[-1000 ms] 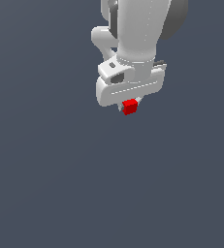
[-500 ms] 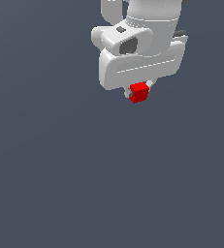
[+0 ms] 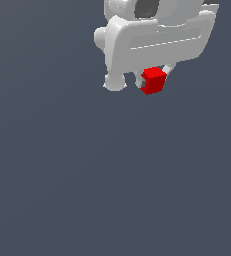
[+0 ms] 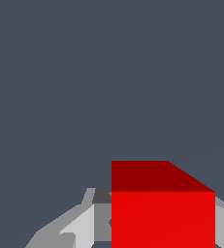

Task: Pick up the red cube and move it to a goal position.

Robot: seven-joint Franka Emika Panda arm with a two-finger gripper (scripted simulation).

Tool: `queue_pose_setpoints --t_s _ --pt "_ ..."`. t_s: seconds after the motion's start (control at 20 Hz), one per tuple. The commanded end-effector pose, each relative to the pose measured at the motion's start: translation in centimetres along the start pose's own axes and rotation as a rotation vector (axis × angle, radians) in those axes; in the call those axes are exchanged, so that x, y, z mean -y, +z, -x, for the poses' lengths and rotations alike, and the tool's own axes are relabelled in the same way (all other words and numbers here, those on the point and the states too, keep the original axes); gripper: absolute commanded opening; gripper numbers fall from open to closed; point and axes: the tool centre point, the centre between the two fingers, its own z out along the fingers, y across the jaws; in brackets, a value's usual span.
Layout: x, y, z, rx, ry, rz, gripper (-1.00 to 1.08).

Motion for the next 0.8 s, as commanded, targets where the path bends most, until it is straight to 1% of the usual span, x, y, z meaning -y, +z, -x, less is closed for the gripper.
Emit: queue_pose_setpoints --t_s 0.0,0.35,0.75 --pt "0.0 -1.0 -0.4 0.000 0.000 0.000 -1.00" --pt "0.1 -2.5 -1.1 0.000 0.000 0.000 -1.00" --pt "0.1 -3.0 -1.3 0.000 0.000 0.000 -1.00"
